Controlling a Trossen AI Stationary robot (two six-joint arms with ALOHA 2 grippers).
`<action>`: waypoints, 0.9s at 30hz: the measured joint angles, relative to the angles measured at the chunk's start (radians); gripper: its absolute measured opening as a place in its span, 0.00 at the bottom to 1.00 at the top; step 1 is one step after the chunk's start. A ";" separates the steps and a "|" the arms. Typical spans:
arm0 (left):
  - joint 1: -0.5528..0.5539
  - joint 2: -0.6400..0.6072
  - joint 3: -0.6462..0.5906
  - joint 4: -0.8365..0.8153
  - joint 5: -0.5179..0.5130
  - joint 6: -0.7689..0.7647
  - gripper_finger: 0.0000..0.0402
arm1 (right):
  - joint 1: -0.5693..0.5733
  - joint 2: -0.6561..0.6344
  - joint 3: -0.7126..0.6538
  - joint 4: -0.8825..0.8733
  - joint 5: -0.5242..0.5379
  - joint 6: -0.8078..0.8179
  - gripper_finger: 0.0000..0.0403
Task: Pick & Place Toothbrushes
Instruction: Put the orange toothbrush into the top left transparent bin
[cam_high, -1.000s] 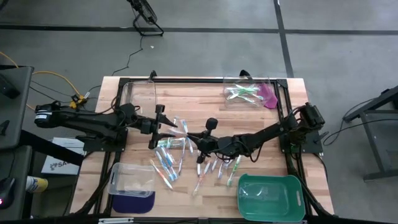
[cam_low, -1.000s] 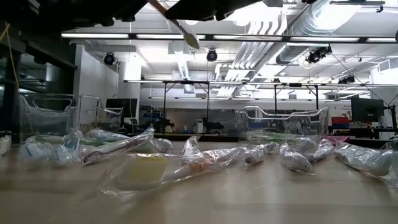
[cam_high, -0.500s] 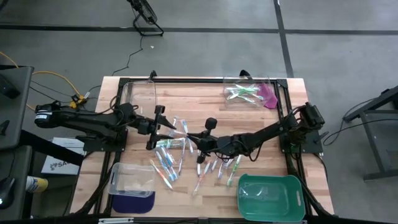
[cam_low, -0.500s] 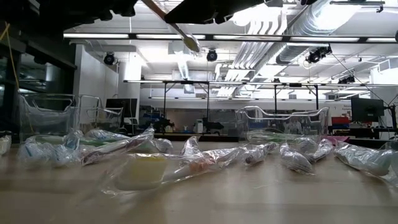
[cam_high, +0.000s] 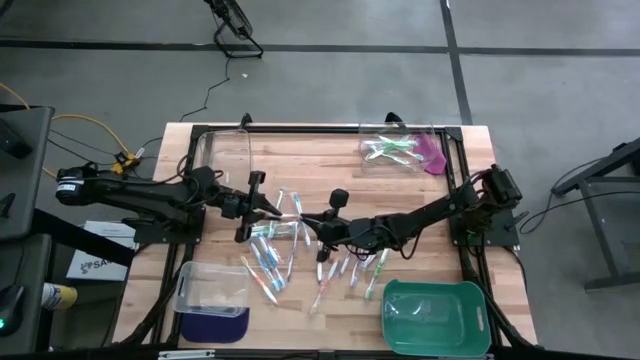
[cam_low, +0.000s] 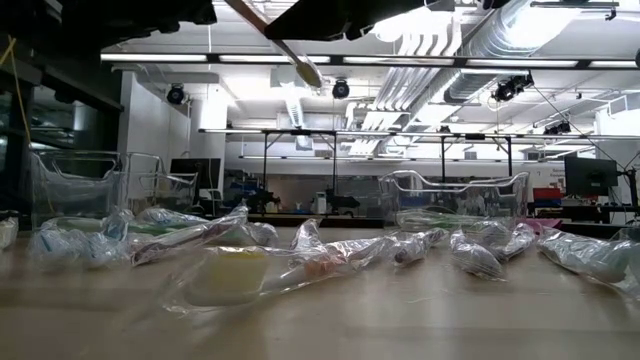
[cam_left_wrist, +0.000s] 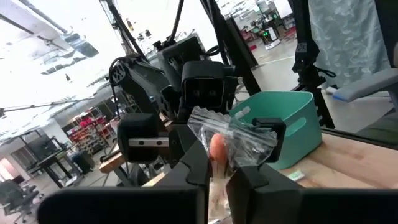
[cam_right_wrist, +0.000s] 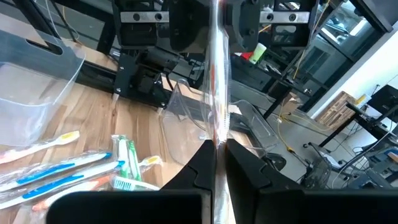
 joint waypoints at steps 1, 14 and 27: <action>0.000 0.000 0.000 -0.001 0.000 0.001 0.05 | 0.000 0.000 0.000 -0.001 0.004 0.000 0.05; 0.000 0.000 0.000 -0.024 -0.082 0.042 0.04 | -0.001 0.000 0.000 -0.003 0.012 0.120 0.32; 0.002 -0.150 0.001 -0.294 -0.429 0.083 0.04 | 0.040 -0.062 0.000 -0.058 0.153 0.147 0.60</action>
